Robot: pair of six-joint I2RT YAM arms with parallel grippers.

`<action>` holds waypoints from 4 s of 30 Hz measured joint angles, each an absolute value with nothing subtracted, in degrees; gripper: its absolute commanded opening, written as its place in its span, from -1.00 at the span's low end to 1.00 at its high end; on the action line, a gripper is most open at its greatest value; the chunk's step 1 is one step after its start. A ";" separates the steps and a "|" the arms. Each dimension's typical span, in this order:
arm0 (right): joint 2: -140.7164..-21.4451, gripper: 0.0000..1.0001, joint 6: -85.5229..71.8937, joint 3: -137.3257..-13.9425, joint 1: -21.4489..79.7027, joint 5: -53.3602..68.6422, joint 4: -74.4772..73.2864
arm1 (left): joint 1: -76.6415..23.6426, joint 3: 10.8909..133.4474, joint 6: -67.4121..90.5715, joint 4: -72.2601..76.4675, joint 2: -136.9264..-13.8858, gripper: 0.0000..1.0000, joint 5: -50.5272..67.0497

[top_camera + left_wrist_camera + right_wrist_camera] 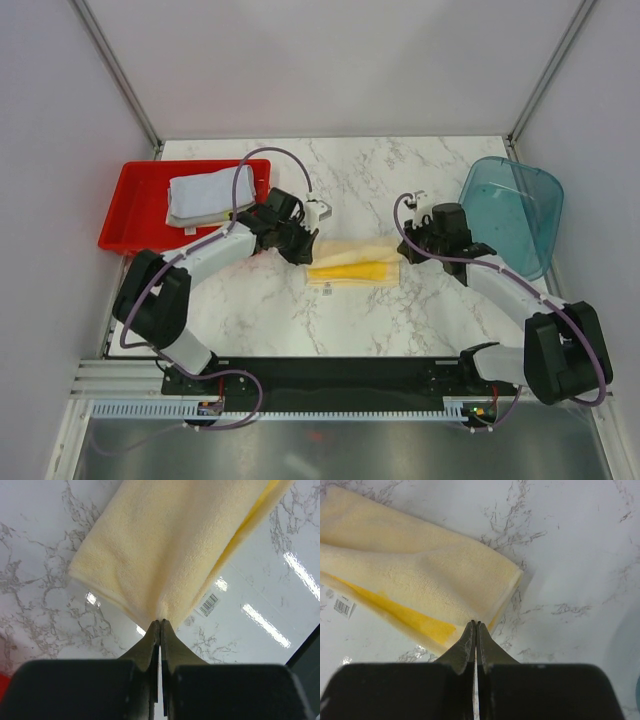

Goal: Fold and stack the towels
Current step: Fold the towel, then neatly place the folded towel into the bin

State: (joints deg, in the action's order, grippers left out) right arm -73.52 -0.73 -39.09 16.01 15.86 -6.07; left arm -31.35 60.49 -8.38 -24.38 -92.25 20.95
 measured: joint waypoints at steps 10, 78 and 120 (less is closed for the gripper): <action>-68.62 -1.00 -6.42 -34.50 16.40 13.04 -7.86 | -32.40 57.93 -6.79 -24.32 -88.42 -0.95 19.59; -80.20 -0.55 -38.22 -25.67 17.52 31.83 9.98 | -35.88 46.22 30.46 -2.81 -92.12 0.01 28.49; -73.91 -0.46 -26.50 -27.40 14.61 20.84 -2.17 | -29.54 50.65 30.39 -11.51 -96.05 0.36 19.09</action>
State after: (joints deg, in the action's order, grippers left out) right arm -73.91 -26.50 -27.40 14.61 20.84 -2.17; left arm -29.54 50.65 30.39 -11.51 -96.05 19.09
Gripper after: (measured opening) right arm 0.254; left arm 0.676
